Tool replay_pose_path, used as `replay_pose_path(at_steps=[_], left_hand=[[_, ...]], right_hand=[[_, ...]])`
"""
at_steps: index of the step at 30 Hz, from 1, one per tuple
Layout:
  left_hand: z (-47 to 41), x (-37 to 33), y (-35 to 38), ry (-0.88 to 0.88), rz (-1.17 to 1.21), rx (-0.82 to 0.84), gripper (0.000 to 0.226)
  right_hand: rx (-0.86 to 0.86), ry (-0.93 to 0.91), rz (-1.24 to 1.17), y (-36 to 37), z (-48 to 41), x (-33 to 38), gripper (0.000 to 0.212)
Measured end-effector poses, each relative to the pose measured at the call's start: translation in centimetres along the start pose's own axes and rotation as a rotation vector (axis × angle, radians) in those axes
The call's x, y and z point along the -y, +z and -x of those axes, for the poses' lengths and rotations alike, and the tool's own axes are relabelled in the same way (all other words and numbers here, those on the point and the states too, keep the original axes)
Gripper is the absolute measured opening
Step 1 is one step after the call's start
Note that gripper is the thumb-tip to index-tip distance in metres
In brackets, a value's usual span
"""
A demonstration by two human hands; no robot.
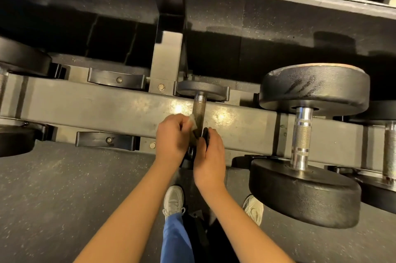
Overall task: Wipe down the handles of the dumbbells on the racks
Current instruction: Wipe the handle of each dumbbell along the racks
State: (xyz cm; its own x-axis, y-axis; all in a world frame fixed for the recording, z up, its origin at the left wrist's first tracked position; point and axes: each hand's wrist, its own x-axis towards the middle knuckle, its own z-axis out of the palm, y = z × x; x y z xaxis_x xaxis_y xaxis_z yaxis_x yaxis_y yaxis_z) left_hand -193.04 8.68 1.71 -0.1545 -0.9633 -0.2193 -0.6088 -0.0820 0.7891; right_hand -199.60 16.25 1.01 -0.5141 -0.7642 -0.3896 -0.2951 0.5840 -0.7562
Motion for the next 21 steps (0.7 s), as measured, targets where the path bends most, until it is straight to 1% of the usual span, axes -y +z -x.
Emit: replay_pose_path(at_steps=[4, 7, 11, 12, 14, 17, 18, 21], left_hand=[[-2.8, -1.1, 0.2, -0.037, 0.099, -0.033, 0.031], [-2.3, -0.8, 0.2, -0.074, 0.123, 0.009, 0.033], [0.0, 0.7, -0.3, -0.176, 0.085, 0.135, 0.034], [0.2, 1.1, -0.4, -0.177, 0.064, 0.155, 0.033], [0.0, 0.8, -0.7, -0.143, 0.044, 0.143, 0.031], [-0.9, -0.9, -0.8, -0.069, 0.182, 0.078, 0.028], [-1.2, -1.6, -0.8, -0.056, 0.208, 0.06, 0.026], [-1.5, -2.1, -0.7, -0.102, 0.234, 0.043, 0.02]], right_hand=[[0.013, -0.01, -0.026, -0.4, 0.1, -0.1, 0.057], [0.012, -0.029, -0.037, -0.5, 0.2, -0.4, 0.049], [0.018, -0.024, -0.041, -0.5, 0.0, -0.5, 0.065], [0.026, -0.022, -0.028, -0.5, -0.1, -0.6, 0.069], [0.043, -0.03, 0.003, -0.5, -0.3, -0.6, 0.07], [0.084, -0.056, 0.056, -1.0, -0.4, -0.4, 0.059], [0.104, -0.058, 0.107, -1.3, -0.5, -0.5, 0.059], [0.145, -0.004, 0.295, -2.7, -1.4, -0.7, 0.07]])
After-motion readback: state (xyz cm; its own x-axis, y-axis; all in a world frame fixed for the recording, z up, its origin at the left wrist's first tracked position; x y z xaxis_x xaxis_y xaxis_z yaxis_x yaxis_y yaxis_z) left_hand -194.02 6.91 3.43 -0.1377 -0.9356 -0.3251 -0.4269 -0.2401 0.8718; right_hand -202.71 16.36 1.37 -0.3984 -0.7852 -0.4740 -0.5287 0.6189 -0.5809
